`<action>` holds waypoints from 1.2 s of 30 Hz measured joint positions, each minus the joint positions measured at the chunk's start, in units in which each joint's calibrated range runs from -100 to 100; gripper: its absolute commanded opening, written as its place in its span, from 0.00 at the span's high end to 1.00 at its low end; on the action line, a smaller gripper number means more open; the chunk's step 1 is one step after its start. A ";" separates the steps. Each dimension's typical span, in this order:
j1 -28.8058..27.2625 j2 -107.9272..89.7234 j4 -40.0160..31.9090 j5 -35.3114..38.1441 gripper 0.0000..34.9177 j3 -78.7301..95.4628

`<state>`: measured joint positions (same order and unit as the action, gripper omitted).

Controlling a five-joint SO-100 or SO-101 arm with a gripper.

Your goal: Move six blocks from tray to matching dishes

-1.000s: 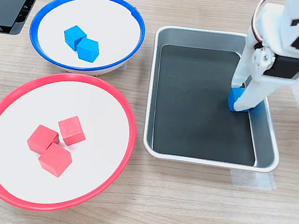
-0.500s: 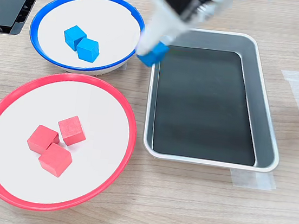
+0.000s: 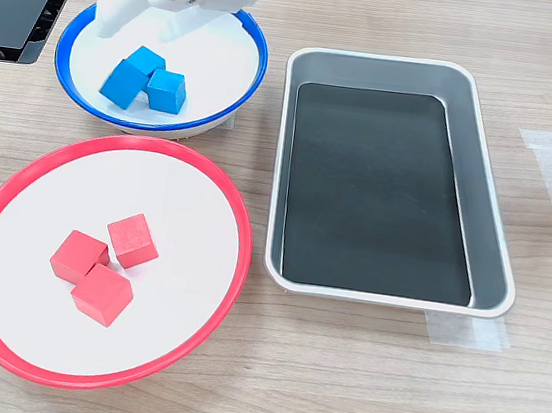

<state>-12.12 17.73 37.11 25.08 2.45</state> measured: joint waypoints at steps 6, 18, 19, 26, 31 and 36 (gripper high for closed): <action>-2.21 -19.27 -5.95 -5.52 1.00 17.97; 7.35 -84.40 -8.65 -25.54 1.00 79.49; 9.38 -91.05 -6.12 -26.13 1.00 83.76; 9.91 -112.96 4.08 -26.67 1.00 97.10; 10.00 -116.97 9.87 -26.67 1.00 97.55; 9.29 -116.97 10.20 -26.42 0.99 97.55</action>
<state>-2.83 -99.23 47.31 -1.34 100.00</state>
